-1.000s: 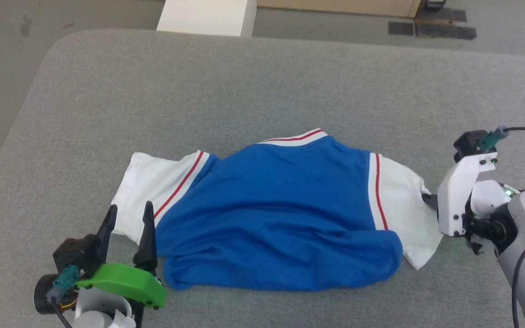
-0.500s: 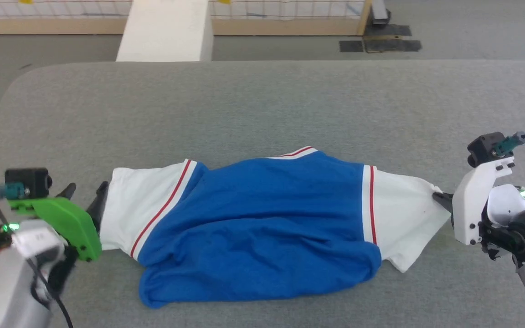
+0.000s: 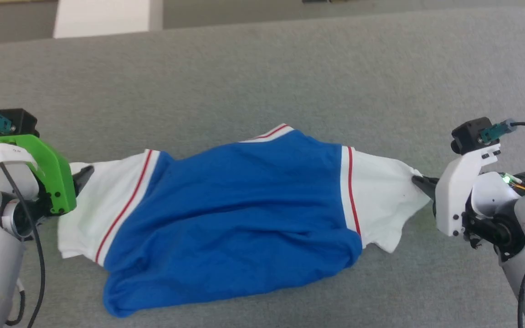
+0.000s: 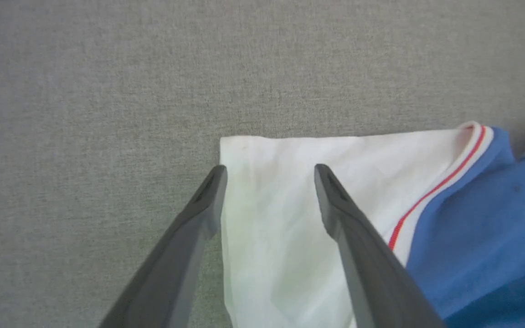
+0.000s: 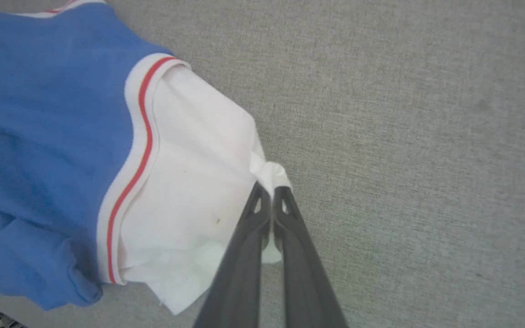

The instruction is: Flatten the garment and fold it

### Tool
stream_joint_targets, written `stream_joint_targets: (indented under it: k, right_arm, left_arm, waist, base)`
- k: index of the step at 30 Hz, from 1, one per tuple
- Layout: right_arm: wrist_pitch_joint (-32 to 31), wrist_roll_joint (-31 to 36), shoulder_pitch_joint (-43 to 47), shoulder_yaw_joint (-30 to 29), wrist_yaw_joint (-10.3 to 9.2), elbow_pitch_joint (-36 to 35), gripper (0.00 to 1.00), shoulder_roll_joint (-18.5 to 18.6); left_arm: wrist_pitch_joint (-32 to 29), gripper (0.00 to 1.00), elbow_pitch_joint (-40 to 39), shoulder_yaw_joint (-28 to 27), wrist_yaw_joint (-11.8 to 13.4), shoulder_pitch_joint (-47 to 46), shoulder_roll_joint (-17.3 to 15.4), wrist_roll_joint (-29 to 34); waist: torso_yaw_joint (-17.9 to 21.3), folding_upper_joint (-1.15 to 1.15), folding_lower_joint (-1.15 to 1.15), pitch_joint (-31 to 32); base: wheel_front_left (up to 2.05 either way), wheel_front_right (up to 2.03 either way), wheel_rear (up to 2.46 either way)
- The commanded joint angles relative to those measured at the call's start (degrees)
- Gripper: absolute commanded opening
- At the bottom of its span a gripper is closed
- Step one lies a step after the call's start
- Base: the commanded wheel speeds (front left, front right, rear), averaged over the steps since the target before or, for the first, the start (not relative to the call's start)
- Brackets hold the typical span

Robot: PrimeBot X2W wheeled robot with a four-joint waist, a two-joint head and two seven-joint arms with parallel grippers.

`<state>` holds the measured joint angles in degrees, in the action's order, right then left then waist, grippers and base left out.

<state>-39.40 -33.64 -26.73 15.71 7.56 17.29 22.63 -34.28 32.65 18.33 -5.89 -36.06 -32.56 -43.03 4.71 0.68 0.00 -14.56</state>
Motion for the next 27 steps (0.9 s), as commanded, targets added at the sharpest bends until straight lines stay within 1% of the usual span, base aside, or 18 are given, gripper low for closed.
stream_joint_targets:
  k: [1,4,7,11,12,13,14,18,21,24,27]
  right_arm:
    - [-0.1,0.5,-0.2,0.0,-0.08,-0.5,0.0,-0.5]
    - [0.0,0.5,-0.5,0.1,-0.08,-1.2,0.0,-1.2]
    - [0.2,0.4,-0.7,0.1,-0.08,-1.3,0.0,-1.6]
    - [0.6,0.4,-0.9,0.2,-0.08,-1.1,0.0,-1.9]
    - [0.7,0.4,-0.9,0.2,-0.08,-1.0,0.0,-1.9]
    - [0.8,0.4,-0.9,0.1,-0.08,-0.9,0.0,-1.9]
    - [0.9,0.5,-1.0,0.1,-0.08,-0.8,0.0,-1.9]
    - [1.3,0.8,-1.2,-0.1,-0.08,-0.4,0.0,-1.4]
    - [1.8,1.0,-1.6,0.0,-0.08,-0.1,0.0,-1.2]
    - [3.5,1.5,-2.3,0.0,-0.08,0.4,0.0,-0.8]
    - [5.5,2.9,-3.5,-0.4,-0.08,1.8,0.0,-0.3]
  left_arm:
    - [-0.9,1.0,1.3,0.5,-0.2,-1.0,-0.8,-0.4]
    - [-3.3,1.0,4.7,1.3,0.0,-1.5,-1.3,-0.2]
    - [-4.5,1.0,7.1,2.2,-0.1,-1.1,-1.3,0.0]
    - [-5.7,1.0,9.3,4.1,-0.6,0.2,-0.2,-0.1]
    - [-6.1,0.83,9.7,4.6,-0.8,0.5,0.3,-0.4]
    - [-6.1,0.14,9.9,4.9,-0.9,0.6,0.6,-0.6]
    - [-6.1,0.0,10.0,5.4,-1.0,0.6,1.0,-0.7]
    - [-5.4,0.0,10.6,6.9,-1.3,0.3,2.0,-0.8]
    - [-3.9,0.0,10.8,7.8,-1.4,-0.7,2.0,-0.1]
    - [-0.7,0.0,11.1,8.6,-1.4,-2.6,1.5,1.8]
    - [3.8,0.0,11.3,8.7,-0.3,-5.5,1.0,4.3]
  waist:
    - [2.7,-0.68,0.0,-3.3]
    - [3.6,-0.68,0.0,-4.8]
    - [4.0,-0.68,0.0,-5.6]
    - [4.1,-0.68,0.0,-6.0]
    - [4.1,-0.68,0.0,-6.0]
    - [4.0,-0.68,0.0,-6.0]
    - [3.8,-0.68,0.0,-5.9]
    - [2.9,-0.68,0.0,-4.4]
    - [2.3,-0.68,0.0,-3.0]
    - [1.7,-0.68,0.0,-1.0]
    - [1.0,-0.68,0.0,1.4]
  base:
    - [0.0,0.0,0.0]
    - [0.0,0.0,0.0]
    - [0.0,0.0,0.0]
    - [0.0,0.0,0.0]
    - [0.0,0.0,0.0]
    - [0.0,0.0,0.0]
    - [0.0,0.0,0.0]
    - [0.0,0.0,0.0]
    - [0.0,0.0,0.0]
    - [0.0,0.0,0.0]
    - [0.0,0.0,0.0]
